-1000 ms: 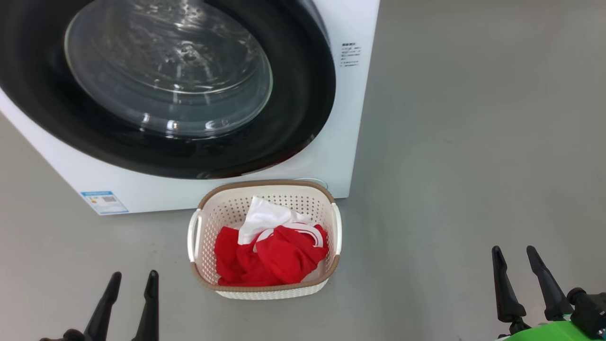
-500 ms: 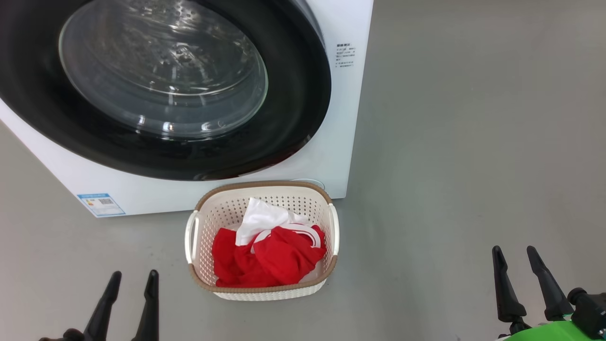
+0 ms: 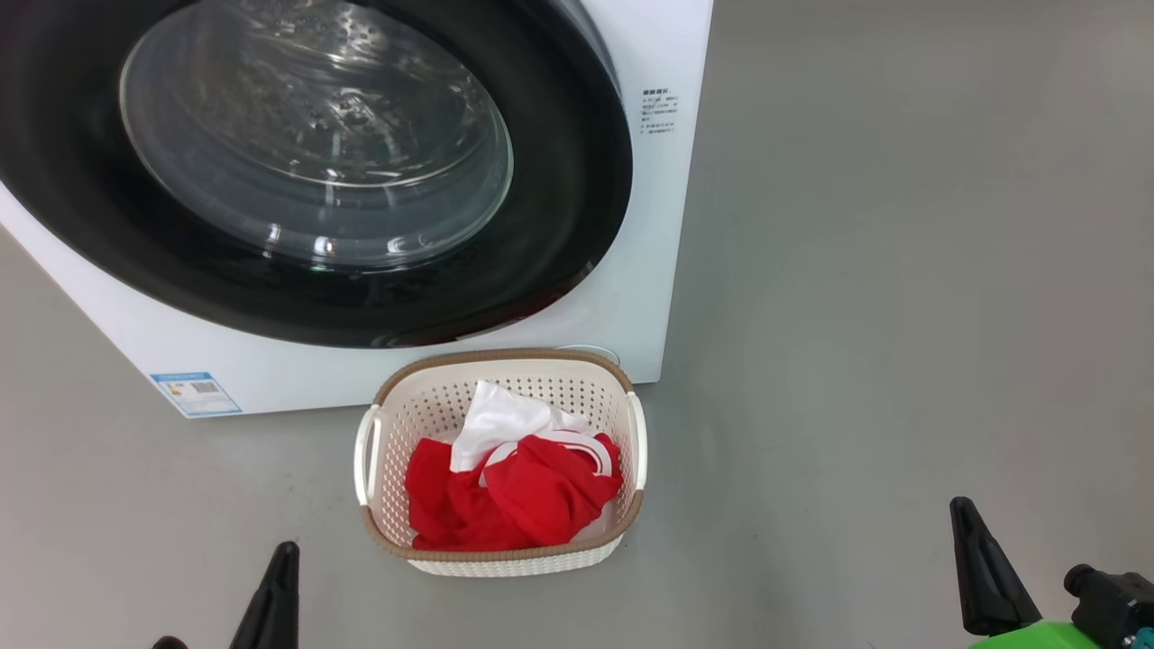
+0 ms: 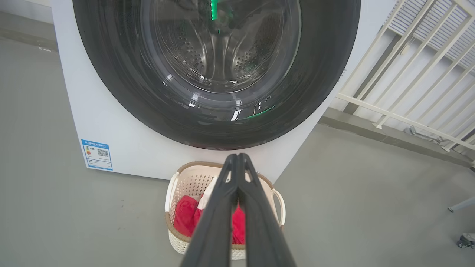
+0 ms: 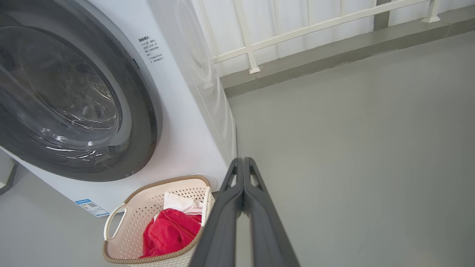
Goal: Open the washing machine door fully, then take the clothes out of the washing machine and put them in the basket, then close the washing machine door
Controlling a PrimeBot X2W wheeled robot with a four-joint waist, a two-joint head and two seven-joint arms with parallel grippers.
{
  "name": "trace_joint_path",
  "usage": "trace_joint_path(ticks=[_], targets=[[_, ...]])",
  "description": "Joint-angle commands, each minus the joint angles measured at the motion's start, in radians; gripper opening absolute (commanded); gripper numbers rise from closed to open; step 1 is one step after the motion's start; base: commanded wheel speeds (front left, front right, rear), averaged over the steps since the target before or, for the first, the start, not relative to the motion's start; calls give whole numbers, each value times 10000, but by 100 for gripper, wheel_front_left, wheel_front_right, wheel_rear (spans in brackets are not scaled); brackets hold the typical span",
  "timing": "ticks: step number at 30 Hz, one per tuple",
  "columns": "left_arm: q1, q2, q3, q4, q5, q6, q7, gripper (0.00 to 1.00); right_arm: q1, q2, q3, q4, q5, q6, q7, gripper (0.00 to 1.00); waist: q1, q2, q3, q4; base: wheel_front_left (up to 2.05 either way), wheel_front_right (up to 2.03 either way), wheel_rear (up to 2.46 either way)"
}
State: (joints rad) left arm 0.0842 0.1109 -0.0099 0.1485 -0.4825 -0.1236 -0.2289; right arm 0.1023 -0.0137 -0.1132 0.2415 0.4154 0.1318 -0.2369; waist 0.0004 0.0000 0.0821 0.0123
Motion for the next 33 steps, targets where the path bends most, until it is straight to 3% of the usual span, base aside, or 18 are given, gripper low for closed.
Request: trace_joint_path(ticks=[1,5,33], targets=[[-97,114,76,-175,-279,-3,27,0,-109,-100,24,-220,253,-1,33,0,12,0,-9,-2,0,0,0],[-173,106,92,-117,-676,-5,125,0,-191,-123,42,-196,669,-1,137,0,-3,0,-16,-6,0,0,0],[-614,18,255,166,-3409,-23,847,0,-669,-250,120,-134,3545,-4,900,0,-4,0,-207,-35,0,0,0]])
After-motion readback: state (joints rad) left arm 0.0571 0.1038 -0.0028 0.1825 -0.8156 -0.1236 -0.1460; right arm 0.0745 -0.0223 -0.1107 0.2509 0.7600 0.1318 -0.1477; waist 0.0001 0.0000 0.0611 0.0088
